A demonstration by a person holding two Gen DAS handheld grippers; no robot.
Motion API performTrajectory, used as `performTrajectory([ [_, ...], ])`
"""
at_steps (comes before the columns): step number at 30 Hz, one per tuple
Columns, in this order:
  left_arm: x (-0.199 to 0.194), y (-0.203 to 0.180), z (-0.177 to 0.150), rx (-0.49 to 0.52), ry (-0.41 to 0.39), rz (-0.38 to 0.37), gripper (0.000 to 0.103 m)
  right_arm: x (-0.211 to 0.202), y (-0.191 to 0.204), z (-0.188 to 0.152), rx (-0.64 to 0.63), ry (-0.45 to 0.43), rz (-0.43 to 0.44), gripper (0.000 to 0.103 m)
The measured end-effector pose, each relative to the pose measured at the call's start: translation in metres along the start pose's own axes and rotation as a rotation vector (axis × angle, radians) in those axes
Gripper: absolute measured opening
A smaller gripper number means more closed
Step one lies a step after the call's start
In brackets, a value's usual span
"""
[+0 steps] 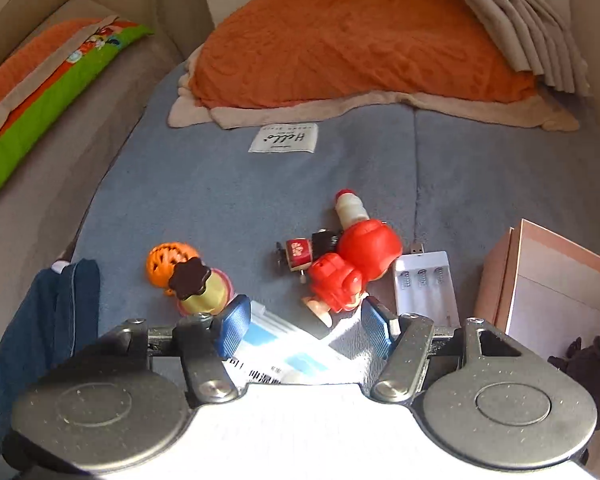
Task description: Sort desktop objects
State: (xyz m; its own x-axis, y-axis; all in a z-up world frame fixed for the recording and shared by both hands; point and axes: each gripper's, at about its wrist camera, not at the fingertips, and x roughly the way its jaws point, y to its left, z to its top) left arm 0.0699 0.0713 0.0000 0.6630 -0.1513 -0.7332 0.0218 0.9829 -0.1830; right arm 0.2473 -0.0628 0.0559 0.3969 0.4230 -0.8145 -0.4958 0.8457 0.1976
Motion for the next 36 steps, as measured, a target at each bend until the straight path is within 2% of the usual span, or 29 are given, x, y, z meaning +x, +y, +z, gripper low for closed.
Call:
performTrajectory([
  [4, 0.0, 0.0, -0.001, 0.002, 0.001, -0.002, 0.103, 0.038, -0.019, 0.018, 0.159, -0.017, -0.037, 0.063],
  [7, 0.001, 0.001, 0.0, 0.002, 0.006, -0.002, 0.103, 0.057, -0.015, 0.022, 0.143, 0.02, -0.137, 0.061],
  [9, 0.001, 0.002, 0.0, -0.002, 0.009, -0.003, 0.103, 0.046, -0.005, 0.018, 0.0, 0.028, -0.137, 0.056],
  [11, 0.001, 0.004, 0.001, -0.016, 0.005, -0.016, 0.103, 0.027, 0.006, 0.006, -0.193, 0.042, -0.17, 0.044],
  [13, 0.0, 0.005, 0.002, -0.029, 0.003, -0.032, 0.103, 0.004, 0.02, -0.018, -0.444, 0.057, -0.221, 0.044],
  [16, 0.001, 0.003, 0.002, -0.028, 0.003, -0.041, 0.103, -0.013, 0.036, -0.069, -0.729, 0.103, -0.271, 0.042],
  [20, 0.005, 0.003, 0.001, -0.014, 0.018, 0.02, 0.103, 0.001, 0.052, -0.132, -1.057, 0.079, -0.421, 0.032],
  [26, -0.001, 0.021, 0.004, -0.094, -0.024, 0.114, 0.103, 0.037, 0.052, -0.171, -1.394, 0.043, -0.617, 0.029],
  [28, -0.001, 0.024, 0.004, -0.107, -0.025, 0.12, 0.103, 0.042, 0.054, -0.174, -1.446, 0.054, -0.611, 0.029],
  [29, -0.001, 0.024, 0.005, -0.108, -0.024, 0.12, 0.103, 0.044, 0.054, -0.174, -1.456, 0.056, -0.605, 0.025],
  [30, 0.0, 0.024, 0.005, -0.107, -0.023, 0.122, 0.103, 0.046, 0.055, -0.174, -1.462, 0.065, -0.596, 0.019],
  [31, 0.0, 0.024, 0.005, -0.108, -0.025, 0.125, 0.103, 0.047, 0.055, -0.173, -1.461, 0.065, -0.594, 0.007],
  [32, 0.0, 0.025, 0.005, -0.112, -0.028, 0.131, 0.103, 0.047, 0.057, -0.172, -1.452, 0.043, -0.599, 0.002],
  [36, -0.002, 0.034, 0.006, -0.161, -0.035, 0.149, 0.103, 0.029, 0.067, -0.163, -1.38, -0.021, -0.567, 0.0],
])
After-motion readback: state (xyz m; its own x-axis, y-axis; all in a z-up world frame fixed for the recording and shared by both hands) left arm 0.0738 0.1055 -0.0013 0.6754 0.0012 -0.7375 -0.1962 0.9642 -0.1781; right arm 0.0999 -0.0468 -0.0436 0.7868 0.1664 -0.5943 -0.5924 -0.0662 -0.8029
